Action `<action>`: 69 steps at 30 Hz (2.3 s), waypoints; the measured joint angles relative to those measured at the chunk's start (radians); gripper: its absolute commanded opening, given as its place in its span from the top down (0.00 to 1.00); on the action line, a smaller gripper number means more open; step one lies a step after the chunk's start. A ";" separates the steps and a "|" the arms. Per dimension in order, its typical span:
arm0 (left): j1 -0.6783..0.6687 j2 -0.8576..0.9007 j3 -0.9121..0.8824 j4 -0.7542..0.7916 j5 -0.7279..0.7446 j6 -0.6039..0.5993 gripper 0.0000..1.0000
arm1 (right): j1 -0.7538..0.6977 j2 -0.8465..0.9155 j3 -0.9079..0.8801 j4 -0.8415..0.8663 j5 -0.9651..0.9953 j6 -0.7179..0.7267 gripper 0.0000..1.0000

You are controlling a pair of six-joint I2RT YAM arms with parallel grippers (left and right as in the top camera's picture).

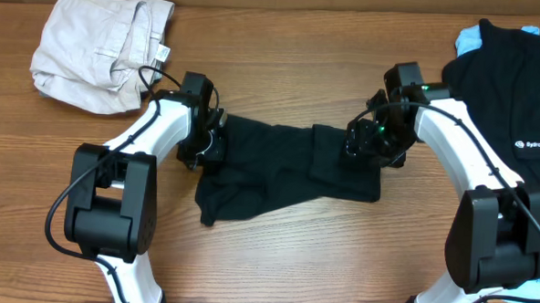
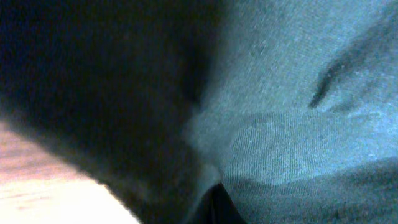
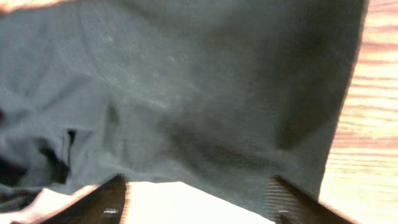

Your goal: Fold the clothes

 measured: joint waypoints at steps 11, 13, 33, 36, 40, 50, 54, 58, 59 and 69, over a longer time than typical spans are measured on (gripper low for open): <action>0.055 0.069 0.326 -0.414 -0.124 0.031 0.96 | 0.001 0.000 -0.144 0.190 -0.073 -0.001 0.96; 0.056 0.069 0.439 -0.483 -0.154 0.038 0.96 | 0.001 0.000 -0.174 0.245 -0.117 -0.001 0.96; -0.067 0.069 0.798 -0.707 -0.194 0.055 0.96 | 0.207 0.003 -0.256 0.507 -0.192 0.323 0.96; -0.086 0.069 0.824 -0.708 -0.184 0.052 0.96 | 0.214 0.010 -0.256 0.508 -0.177 0.370 0.96; -0.095 0.069 0.877 -0.708 -0.141 0.052 0.96 | 0.214 0.012 -0.256 0.509 -0.169 0.396 0.96; -0.253 0.069 0.921 -0.654 -0.048 0.027 0.96 | 0.214 0.012 -0.256 0.533 -0.163 0.418 0.96; -0.313 0.069 0.858 -0.599 -0.046 -0.006 0.96 | 0.206 0.012 -0.255 0.533 -0.177 0.403 0.96; -0.332 0.069 0.773 -0.509 -0.040 -0.027 0.96 | 0.141 -0.006 -0.232 0.476 -0.216 0.383 0.96; -0.335 0.069 0.751 -0.478 -0.038 -0.029 0.96 | 0.114 -0.025 -0.224 0.465 -0.226 0.380 0.96; -0.418 0.069 0.618 -0.275 0.002 -0.054 0.18 | -0.229 -0.469 -0.135 0.354 -0.294 0.336 0.93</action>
